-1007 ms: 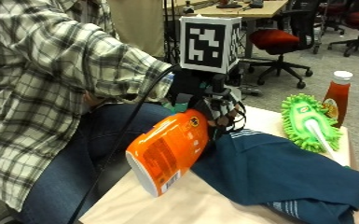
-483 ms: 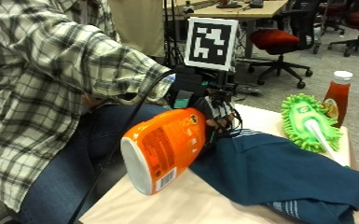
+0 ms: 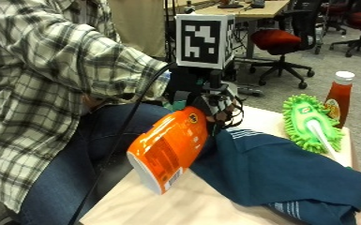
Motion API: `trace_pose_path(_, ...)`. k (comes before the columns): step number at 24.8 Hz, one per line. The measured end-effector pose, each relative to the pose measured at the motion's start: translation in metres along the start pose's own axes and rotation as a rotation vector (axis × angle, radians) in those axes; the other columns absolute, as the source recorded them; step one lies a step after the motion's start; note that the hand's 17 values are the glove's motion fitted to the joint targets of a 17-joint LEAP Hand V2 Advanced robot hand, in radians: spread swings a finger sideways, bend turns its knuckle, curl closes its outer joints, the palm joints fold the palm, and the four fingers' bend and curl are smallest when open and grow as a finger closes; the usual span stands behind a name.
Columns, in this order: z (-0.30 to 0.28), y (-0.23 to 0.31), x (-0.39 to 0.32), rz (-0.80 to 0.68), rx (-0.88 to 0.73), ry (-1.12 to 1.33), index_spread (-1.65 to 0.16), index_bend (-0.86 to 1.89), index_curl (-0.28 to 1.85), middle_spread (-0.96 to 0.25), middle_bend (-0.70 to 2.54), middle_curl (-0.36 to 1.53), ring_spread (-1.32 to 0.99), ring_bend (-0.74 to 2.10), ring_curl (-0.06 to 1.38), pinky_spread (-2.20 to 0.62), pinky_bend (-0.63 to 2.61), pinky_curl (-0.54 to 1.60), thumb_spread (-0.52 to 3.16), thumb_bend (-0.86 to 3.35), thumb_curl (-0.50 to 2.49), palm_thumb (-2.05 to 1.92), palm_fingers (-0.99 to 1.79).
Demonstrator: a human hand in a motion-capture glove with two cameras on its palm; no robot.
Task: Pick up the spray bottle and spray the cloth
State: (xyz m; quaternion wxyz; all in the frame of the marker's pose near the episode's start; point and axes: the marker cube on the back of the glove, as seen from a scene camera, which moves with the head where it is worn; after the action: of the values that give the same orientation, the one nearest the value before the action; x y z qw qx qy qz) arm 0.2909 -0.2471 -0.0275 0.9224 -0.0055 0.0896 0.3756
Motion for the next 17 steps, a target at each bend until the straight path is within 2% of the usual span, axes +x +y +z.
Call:
trace_pose_path(10,-0.034,0.017,0.011,0.01,0.24,-0.718,-0.22,0.35,0.6,-0.11,0.55,0.49,-0.17,0.54,0.45,-0.07,0.25,0.38,0.02,-0.03,0.79,1.09,1.31)
trace_pose_path(17,-0.049,0.031,0.025,0.003,0.366,-0.9,-0.22,0.35,0.6,-0.11,0.55,0.49,-0.17,0.54,0.45,-0.07,0.25,0.38,0.02,-0.03,0.8,1.09,1.31)
